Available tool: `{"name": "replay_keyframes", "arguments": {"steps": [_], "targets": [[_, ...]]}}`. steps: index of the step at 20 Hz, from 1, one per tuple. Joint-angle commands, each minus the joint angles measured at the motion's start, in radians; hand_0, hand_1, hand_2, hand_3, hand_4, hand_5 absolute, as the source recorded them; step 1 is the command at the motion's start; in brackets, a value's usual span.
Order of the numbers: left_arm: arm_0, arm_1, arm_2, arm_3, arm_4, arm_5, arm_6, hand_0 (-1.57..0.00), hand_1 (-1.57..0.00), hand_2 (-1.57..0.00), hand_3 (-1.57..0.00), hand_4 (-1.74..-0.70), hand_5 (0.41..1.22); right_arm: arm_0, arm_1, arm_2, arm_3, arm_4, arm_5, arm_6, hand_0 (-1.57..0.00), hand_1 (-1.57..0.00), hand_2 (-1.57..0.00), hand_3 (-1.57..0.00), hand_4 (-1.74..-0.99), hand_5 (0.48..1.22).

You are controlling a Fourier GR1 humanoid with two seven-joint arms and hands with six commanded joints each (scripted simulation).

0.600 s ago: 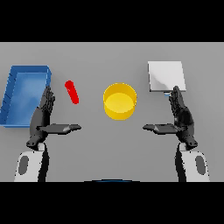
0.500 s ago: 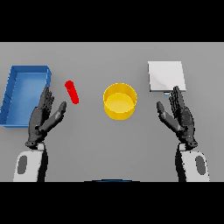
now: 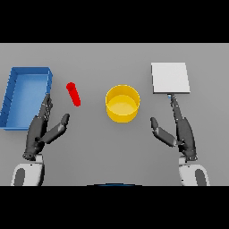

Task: Pick up the red beaker and tilt it to pour out 1 green nut into yellow bowl. Pick up the yellow bowl and place it on the metallic measuring scale.

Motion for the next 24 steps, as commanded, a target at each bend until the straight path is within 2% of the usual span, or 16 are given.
{"name": "replay_keyframes", "arguments": {"steps": [1,4,6,10,15,18,20,21,24], "targets": [[-0.004,0.009,0.000,0.003,-0.010,0.001,0.013,0.00,0.00,0.00,0.00,-1.10,0.616,0.010,-0.004,0.000,-0.015,0.001,0.000,0.000,0.00,0.00,0.00,0.00,-1.112,0.659],[-0.031,0.009,-0.007,0.045,-0.034,0.005,0.032,0.00,0.00,0.00,0.00,-1.09,0.612,-0.001,0.001,-0.003,-0.019,-0.019,0.011,0.012,0.00,0.00,0.00,0.00,-1.123,0.653],[-0.069,0.005,-0.009,0.099,-0.045,0.003,-0.005,0.00,0.00,0.00,0.00,-1.11,0.623,-0.006,0.000,0.002,-0.029,-0.004,0.005,0.046,0.00,0.00,0.00,0.00,-1.130,0.650],[-0.194,-0.010,0.021,0.243,-0.052,0.032,-0.038,0.00,0.00,0.00,0.00,-1.15,0.636,0.009,0.008,-0.007,-0.032,-0.046,0.025,0.020,0.00,0.00,0.00,0.00,-1.182,0.655],[-0.322,-0.009,0.066,0.408,-0.052,0.055,-0.062,0.00,0.00,0.00,0.00,-1.15,0.629,0.003,0.006,-0.012,-0.020,-0.055,0.031,0.016,0.00,0.00,0.00,0.00,-1.229,0.667],[-0.387,-0.019,0.087,0.509,-0.045,0.059,-0.109,0.00,0.00,0.00,0.00,-1.18,0.635,-0.012,0.005,-0.019,-0.016,-0.059,0.028,0.015,0.00,0.00,0.00,0.00,-1.239,0.668],[-0.423,-0.017,0.097,0.561,-0.053,0.070,-0.131,0.00,0.00,0.00,0.00,-1.19,0.631,-0.025,0.015,-0.014,-0.008,-0.050,0.019,0.038,0.00,0.00,0.00,0.00,-1.247,0.672],[-0.447,-0.020,0.098,0.602,-0.064,0.079,-0.144,0.00,0.00,0.00,0.00,-1.21,0.636,-0.008,0.012,-0.011,-0.015,-0.047,0.022,0.018,0.00,0.00,0.00,0.00,-1.247,0.673],[-0.503,-0.025,0.098,0.665,-0.091,0.109,-0.185,0.00,0.00,0.00,0.00,-1.24,0.657,-0.004,0.001,-0.014,-0.035,-0.054,0.029,0.022,0.00,0.00,0.00,0.00,-1.250,0.683]]}}
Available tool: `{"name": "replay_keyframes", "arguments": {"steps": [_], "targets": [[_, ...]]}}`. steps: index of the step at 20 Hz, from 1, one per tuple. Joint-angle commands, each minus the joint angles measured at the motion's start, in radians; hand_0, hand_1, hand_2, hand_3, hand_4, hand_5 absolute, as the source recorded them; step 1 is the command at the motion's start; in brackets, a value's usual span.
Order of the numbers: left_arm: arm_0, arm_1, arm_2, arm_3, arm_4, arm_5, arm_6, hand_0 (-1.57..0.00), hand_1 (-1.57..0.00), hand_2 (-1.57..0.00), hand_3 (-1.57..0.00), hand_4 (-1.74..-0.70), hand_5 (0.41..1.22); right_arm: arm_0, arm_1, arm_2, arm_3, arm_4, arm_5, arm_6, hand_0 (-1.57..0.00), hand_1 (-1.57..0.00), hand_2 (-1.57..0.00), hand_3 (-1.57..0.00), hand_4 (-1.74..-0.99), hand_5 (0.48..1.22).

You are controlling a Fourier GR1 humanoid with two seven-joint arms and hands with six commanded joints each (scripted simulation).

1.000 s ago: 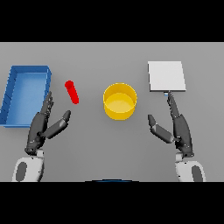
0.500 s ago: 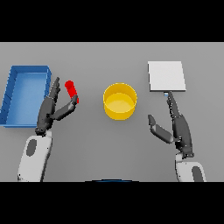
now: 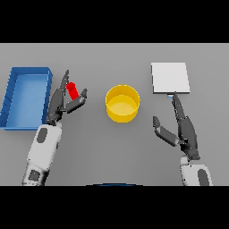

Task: Pick up the red beaker and tilt it to pour out 1 green nut into yellow bowl. Pick up the yellow bowl and place it on the metallic measuring scale.

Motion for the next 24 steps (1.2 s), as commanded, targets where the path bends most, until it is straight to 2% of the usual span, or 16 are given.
{"name": "replay_keyframes", "arguments": {"steps": [1,7,8,9,10,12,13,15,16,19,24], "targets": [[-0.019,0.000,0.003,0.027,-0.004,0.004,0.002,0.00,0.00,0.00,0.00,-1.25,0.661,0.009,0.003,0.003,-0.006,-0.005,0.005,-0.001,0.00,0.00,0.00,0.00,-1.257,0.686],[-0.127,-0.003,0.037,0.176,-0.011,0.038,-0.060,0.00,0.00,0.00,0.00,-1.27,0.692,0.002,0.005,-0.006,0.000,-0.013,0.001,0.007,0.00,0.00,0.00,0.00,-1.265,0.691],[-0.133,-0.005,0.044,0.184,-0.010,0.050,-0.088,0.00,-0.02,-0.04,0.00,-1.30,0.715,0.013,0.003,-0.002,-0.002,0.000,-0.005,0.000,0.00,0.00,0.00,0.00,-1.259,0.691],[-0.134,-0.011,0.048,0.188,-0.006,0.053,-0.103,-0.09,-0.14,-0.15,-0.05,-1.32,0.741,0.011,-0.007,-0.010,-0.001,-0.003,-0.003,0.004,0.00,0.00,0.00,0.00,-1.255,0.691],[-0.139,-0.024,0.055,0.196,-0.002,0.069,-0.109,-0.32,-0.36,-0.36,-0.22,-1.35,0.770,0.002,-0.008,-0.009,0.001,0.000,-0.003,0.007,0.00,0.00,0.00,0.00,-1.252,0.690],[-0.144,-0.027,0.064,0.219,-0.004,0.087,-0.106,-0.77,-0.80,-0.79,-0.58,-1.48,0.933,0.001,0.000,0.002,-0.002,0.013,-0.009,0.001,0.00,0.00,0.00,0.00,-1.245,0.692],[-0.143,-0.035,0.060,0.215,-0.009,0.086,-0.122,-0.93,-0.95,-0.95,-0.76,-1.53,0.990,-0.003,-0.002,0.002,0.000,0.016,-0.009,0.004,0.00,0.00,0.00,0.00,-1.241,0.695],[-0.163,-0.046,0.073,0.252,0.005,0.086,-0.174,-1.16,-1.18,-1.17,-1.00,-1.60,1.073,-0.003,-0.005,-0.008,0.008,0.001,-0.005,-0.001,0.00,0.00,0.00,0.00,-1.233,0.688],[-0.174,-0.040,0.078,0.266,0.007,0.087,-0.167,-1.24,-1.25,-1.25,-1.11,-1.57,1.103,0.002,0.001,-0.002,0.009,0.006,-0.007,-0.012,0.00,0.00,0.00,0.00,-1.233,0.686],[-0.166,-0.047,0.082,0.255,0.020,0.096,-0.181,-1.40,-1.41,-1.41,-1.34,-1.65,1.127,-0.015,-0.005,-0.011,0.014,0.002,-0.008,0.008,0.00,0.00,0.00,0.00,-1.207,0.677],[-0.189,-0.015,0.052,0.183,0.002,0.101,-0.135,-1.52,-1.52,-1.52,-1.49,-1.71,1.125,-0.008,-0.009,0.000,0.016,0.038,-0.023,-0.018,0.00,0.00,0.00,0.00,-1.141,0.660]]}}
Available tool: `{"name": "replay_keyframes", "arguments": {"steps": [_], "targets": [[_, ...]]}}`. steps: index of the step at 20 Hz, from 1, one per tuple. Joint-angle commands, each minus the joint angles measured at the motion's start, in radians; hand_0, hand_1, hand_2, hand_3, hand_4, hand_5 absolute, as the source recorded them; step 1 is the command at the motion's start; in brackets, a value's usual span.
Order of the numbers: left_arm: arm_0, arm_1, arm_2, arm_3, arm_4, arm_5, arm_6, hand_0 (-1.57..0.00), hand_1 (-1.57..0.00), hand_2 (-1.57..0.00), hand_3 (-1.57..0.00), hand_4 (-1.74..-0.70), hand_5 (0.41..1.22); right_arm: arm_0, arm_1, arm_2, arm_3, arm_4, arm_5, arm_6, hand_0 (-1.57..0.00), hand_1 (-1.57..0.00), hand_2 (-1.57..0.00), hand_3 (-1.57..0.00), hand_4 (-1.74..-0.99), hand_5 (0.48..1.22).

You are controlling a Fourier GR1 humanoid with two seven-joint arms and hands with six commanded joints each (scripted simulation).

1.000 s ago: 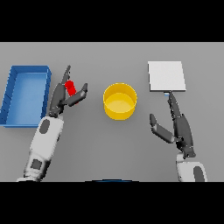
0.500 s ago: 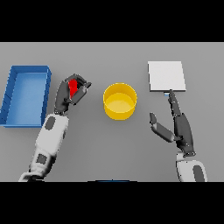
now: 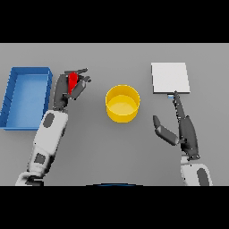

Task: Pick up the red beaker and tilt it to pour out 1 green nut into yellow bowl. Pick up the yellow bowl and place it on the metallic measuring scale.

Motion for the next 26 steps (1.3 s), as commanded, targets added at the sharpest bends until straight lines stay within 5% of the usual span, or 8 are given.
{"name": "replay_keyframes", "arguments": {"steps": [1,7,16,21,25,26], "targets": [[0.008,0.010,-0.014,-0.016,-0.013,-0.001,-0.001,-1.53,-1.53,-1.53,-1.51,-1.72,1.126,0.002,0.010,0.011,0.001,0.018,-0.011,0.000,0.00,0.00,0.00,0.00,-1.127,0.659],[-0.048,0.137,-0.213,-0.125,-0.232,-0.055,0.164,-1.56,-1.56,-1.56,-1.55,-1.74,1.136,-0.003,-0.005,0.006,0.004,0.028,-0.012,0.003,0.00,0.00,0.00,0.00,-1.092,0.661],[-0.146,0.194,-0.430,-0.165,-0.454,-0.161,0.325,-1.57,-1.57,-1.57,-1.56,-1.74,1.153,0.008,0.002,0.017,-0.013,0.023,0.000,-0.010,0.00,0.00,0.00,0.00,-1.069,0.685],[-0.283,0.244,-0.605,-0.109,-0.627,-0.298,0.329,-1.57,-1.57,-1.57,-1.57,-1.74,1.199,0.005,0.004,0.023,-0.021,0.039,-0.007,0.009,0.00,0.00,0.00,0.00,-1.068,0.689],[-0.390,0.245,-0.722,-0.043,-0.741,-0.414,0.323,-1.57,-1.57,-1.57,-1.57,-1.58,1.212,-0.001,0.009,0.022,-0.020,0.022,0.003,-0.001,0.00,0.00,0.00,0.00,-1.063,0.681],[-0.414,0.235,-0.749,-0.011,-0.771,-0.433,0.328,-1.57,-1.57,-1.57,-1.57,-1.61,1.214,-0.002,0.004,0.011,-0.014,0.012,0.007,0.015,0.00,0.00,0.00,0.00,-1.060,0.675]]}}
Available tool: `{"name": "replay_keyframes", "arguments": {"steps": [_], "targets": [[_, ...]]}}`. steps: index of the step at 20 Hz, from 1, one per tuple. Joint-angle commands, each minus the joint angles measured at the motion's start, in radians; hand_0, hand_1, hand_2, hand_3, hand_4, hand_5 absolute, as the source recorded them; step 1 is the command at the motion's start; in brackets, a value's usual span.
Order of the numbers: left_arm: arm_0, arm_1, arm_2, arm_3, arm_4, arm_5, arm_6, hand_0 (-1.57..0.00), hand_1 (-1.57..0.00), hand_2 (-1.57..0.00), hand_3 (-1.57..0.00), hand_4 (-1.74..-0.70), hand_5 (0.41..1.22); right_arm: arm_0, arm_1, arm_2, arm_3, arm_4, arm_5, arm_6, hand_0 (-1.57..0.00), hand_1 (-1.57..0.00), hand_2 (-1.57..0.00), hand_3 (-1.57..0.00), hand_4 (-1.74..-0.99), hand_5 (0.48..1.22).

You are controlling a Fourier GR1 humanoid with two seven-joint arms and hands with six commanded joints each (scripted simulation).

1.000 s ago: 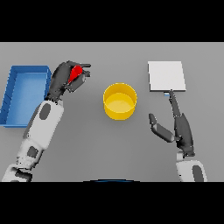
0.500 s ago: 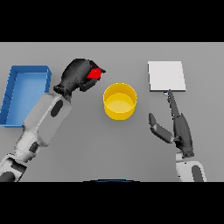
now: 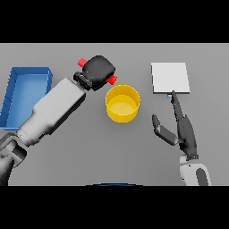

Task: Pick up the red beaker and tilt it to pour out 1 green nut into yellow bowl. Pick up the yellow bowl and place it on the metallic measuring scale.

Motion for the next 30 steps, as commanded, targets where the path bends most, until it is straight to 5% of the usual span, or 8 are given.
{"name": "replay_keyframes", "arguments": {"steps": [1,8,19,30], "targets": [[-0.016,-0.004,-0.022,0.016,-0.020,-0.013,-0.007,-1.57,-1.57,-1.57,-1.57,-1.64,1.215,0.010,0.004,0.004,0.011,-0.003,0.006,-0.013,0.00,0.00,0.00,0.00,-1.057,0.674],[-0.137,-0.024,-0.177,0.123,-0.178,-0.070,-0.042,-1.57,-1.57,-1.57,-1.57,-1.72,1.220,0.007,-0.002,0.011,0.022,0.000,0.019,-0.024,0.00,0.00,0.00,0.00,-1.063,0.694],[-0.186,-0.073,-0.330,0.149,-0.335,-0.029,-0.032,-1.57,-1.57,-1.57,-1.57,-1.74,1.221,0.012,0.019,0.016,0.026,0.021,-0.012,-0.035,0.00,0.00,0.00,0.00,-1.076,0.678],[-0.327,-0.123,-0.466,0.222,-0.458,-0.107,-0.137,-1.57,-1.57,-1.57,-1.57,-1.73,1.221,-0.002,0.017,0.019,0.028,0.025,-0.012,-0.047,0.00,0.00,0.00,0.00,-1.035,0.685]]}}
